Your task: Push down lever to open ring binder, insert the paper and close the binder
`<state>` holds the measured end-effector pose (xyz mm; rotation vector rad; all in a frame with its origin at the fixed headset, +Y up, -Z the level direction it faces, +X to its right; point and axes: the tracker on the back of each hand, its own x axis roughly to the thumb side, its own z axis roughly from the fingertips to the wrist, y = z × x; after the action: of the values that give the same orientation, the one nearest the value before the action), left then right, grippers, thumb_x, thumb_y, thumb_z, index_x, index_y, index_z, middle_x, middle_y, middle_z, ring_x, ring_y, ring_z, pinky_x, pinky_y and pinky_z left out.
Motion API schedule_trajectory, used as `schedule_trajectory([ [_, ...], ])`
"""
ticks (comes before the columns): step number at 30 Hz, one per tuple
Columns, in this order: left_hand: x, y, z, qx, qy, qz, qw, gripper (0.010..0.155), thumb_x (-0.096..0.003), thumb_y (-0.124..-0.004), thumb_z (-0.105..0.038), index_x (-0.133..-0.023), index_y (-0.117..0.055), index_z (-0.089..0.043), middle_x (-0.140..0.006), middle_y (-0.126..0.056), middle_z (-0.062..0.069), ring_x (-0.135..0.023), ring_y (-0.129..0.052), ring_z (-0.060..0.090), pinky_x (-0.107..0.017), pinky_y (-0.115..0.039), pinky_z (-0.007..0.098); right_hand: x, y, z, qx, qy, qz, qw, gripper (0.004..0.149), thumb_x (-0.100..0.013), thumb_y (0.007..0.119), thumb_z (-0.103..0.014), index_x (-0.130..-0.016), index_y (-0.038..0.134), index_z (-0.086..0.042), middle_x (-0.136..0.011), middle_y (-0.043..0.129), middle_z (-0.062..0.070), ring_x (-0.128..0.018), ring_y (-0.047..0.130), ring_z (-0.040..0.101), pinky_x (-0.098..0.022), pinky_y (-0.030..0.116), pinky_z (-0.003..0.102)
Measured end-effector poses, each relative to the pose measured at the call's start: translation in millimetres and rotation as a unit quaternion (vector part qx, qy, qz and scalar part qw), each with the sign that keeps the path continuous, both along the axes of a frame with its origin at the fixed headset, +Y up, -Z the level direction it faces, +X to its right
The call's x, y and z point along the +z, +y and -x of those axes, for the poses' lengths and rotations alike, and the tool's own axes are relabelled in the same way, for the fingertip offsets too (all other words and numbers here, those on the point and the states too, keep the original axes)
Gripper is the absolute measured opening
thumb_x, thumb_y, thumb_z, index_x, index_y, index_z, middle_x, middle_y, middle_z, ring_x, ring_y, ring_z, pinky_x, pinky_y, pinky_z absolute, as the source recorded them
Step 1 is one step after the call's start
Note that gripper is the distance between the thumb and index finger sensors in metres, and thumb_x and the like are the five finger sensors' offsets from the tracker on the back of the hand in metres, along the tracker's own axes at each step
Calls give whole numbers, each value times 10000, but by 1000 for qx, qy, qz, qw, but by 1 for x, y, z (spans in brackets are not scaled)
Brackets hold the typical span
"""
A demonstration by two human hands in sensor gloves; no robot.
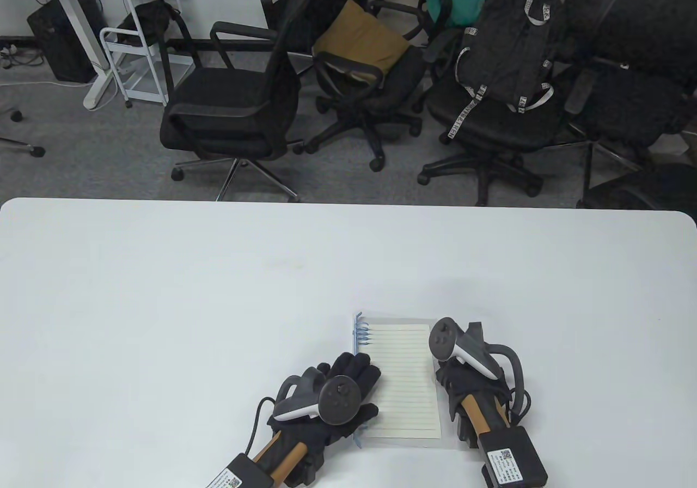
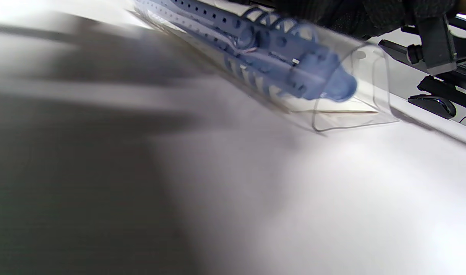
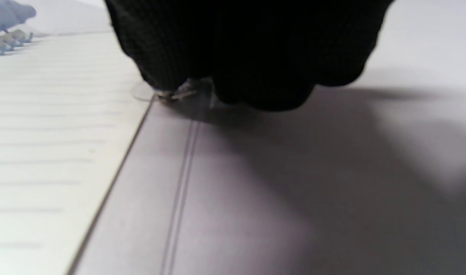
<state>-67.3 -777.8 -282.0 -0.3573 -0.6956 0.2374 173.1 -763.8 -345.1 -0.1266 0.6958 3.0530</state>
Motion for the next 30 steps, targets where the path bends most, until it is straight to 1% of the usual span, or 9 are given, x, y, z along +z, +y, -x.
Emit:
schedule_trajectory([
  [4, 0, 0, 0, -1, 0, 0, 1000, 710, -684, -576, -487, -1271, -354, -154, -1291, -233, 176, -1157, -298, 479, -777, -340, 703, -3, 0, 3, 15, 8, 11, 1000, 340, -573, 796, -295, -888, 792, -167, -791, 862, 189, -621, 906, 296, -485, 816, 419],
  [17, 0, 0, 0, 1, 1, 3, 1000, 711, -685, -575, -487, -1271, -352, -153, -1291, -227, 174, -1156, -300, 479, -777, -342, 702, -14, 0, 6, 26, 1, 56, 998, 343, -565, 797, -297, -878, 783, -157, -766, 862, 181, -605, 913, 285, -472, 823, 413],
  [22, 0, -1, 0, 2, 1, 3, 1000, 711, -684, -575, -488, -1270, -351, -153, -1290, -227, 175, -1156, -301, 480, -777, -345, 701, -10, -1, 6, 26, 4, 46, 999, 344, -572, 781, -297, -886, 767, -156, -765, 854, 180, -604, 910, 279, -470, 823, 407],
  [27, 0, -1, 1, 6, 5, 7, 1000, 710, -684, -574, -488, -1271, -348, -158, -1290, -222, 172, -1157, -307, 479, -778, -350, 700, -6, -3, -3, -9, -7, 38, 999, 351, -573, 779, -306, -891, 756, -158, -766, 841, 173, -608, 904, 276, -471, 820, 406],
  [30, -2, -2, 3, 24, 7, 15, 1000, 709, -682, -583, -485, -1268, -357, -155, -1291, -222, 167, -1158, -302, 475, -779, -347, 700, -1, -3, -6, -21, 7, 14, 1000, 353, -577, 776, -306, -896, 755, -157, -767, 841, 194, -615, 901, 280, -475, 817, 408],
])
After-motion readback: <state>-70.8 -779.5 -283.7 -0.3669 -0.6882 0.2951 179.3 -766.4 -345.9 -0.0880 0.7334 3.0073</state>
